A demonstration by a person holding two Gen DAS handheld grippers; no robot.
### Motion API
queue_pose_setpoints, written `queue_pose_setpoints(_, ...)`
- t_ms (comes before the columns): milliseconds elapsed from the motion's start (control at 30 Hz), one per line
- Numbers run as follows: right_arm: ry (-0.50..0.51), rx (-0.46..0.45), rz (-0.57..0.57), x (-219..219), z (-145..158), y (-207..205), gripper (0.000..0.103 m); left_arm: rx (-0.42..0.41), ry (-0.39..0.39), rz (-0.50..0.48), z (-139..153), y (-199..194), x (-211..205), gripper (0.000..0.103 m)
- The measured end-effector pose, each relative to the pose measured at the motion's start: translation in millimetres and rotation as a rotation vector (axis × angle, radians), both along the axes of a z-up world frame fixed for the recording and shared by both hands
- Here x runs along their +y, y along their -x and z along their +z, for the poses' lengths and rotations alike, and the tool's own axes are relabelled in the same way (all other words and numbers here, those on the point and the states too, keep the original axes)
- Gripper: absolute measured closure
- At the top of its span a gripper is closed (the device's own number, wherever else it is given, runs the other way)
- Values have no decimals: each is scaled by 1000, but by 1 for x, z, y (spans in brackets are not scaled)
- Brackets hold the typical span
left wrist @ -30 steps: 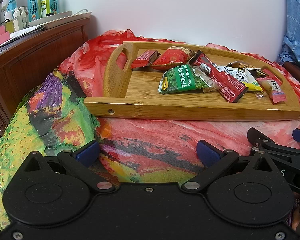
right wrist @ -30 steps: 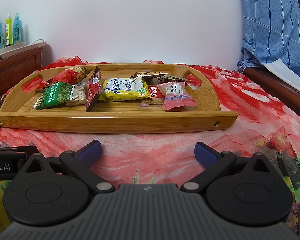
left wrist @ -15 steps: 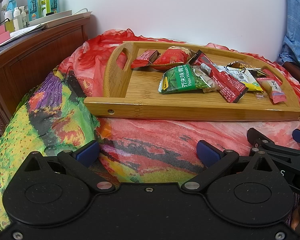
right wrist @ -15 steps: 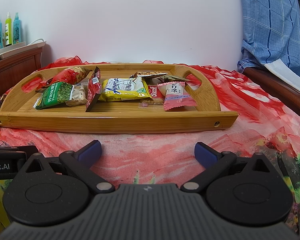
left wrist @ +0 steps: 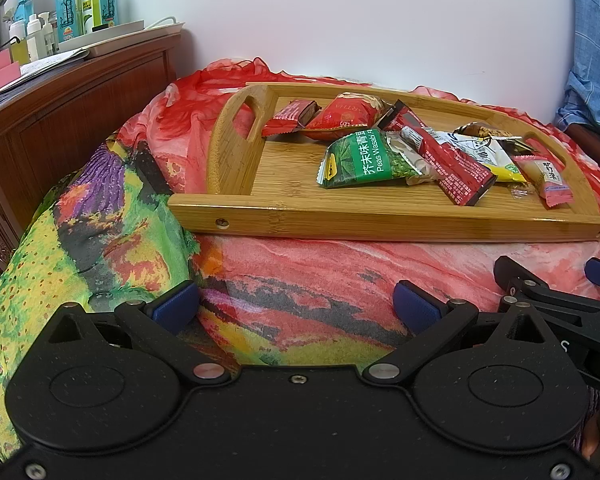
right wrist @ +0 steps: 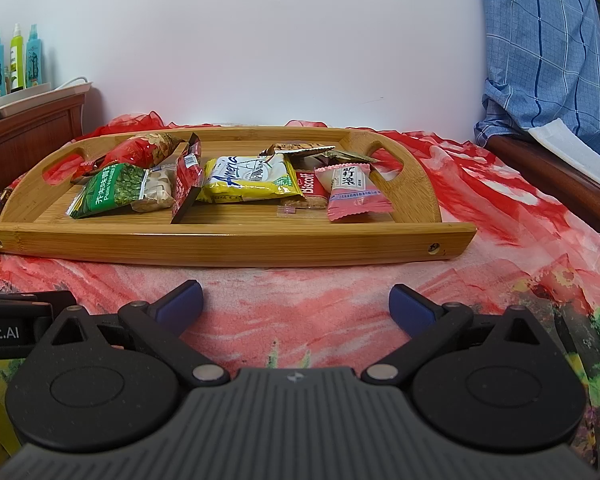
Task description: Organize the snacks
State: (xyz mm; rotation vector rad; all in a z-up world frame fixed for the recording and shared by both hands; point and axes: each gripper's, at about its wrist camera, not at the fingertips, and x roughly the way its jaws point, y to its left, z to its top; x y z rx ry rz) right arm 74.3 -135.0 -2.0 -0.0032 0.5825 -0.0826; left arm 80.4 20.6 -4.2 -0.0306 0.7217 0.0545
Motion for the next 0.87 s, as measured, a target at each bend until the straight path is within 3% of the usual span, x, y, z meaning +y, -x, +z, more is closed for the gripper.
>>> queue_pose_setpoints(867,1,0,0,0,0,0,0,-4,-1,4,1,2,0,0)
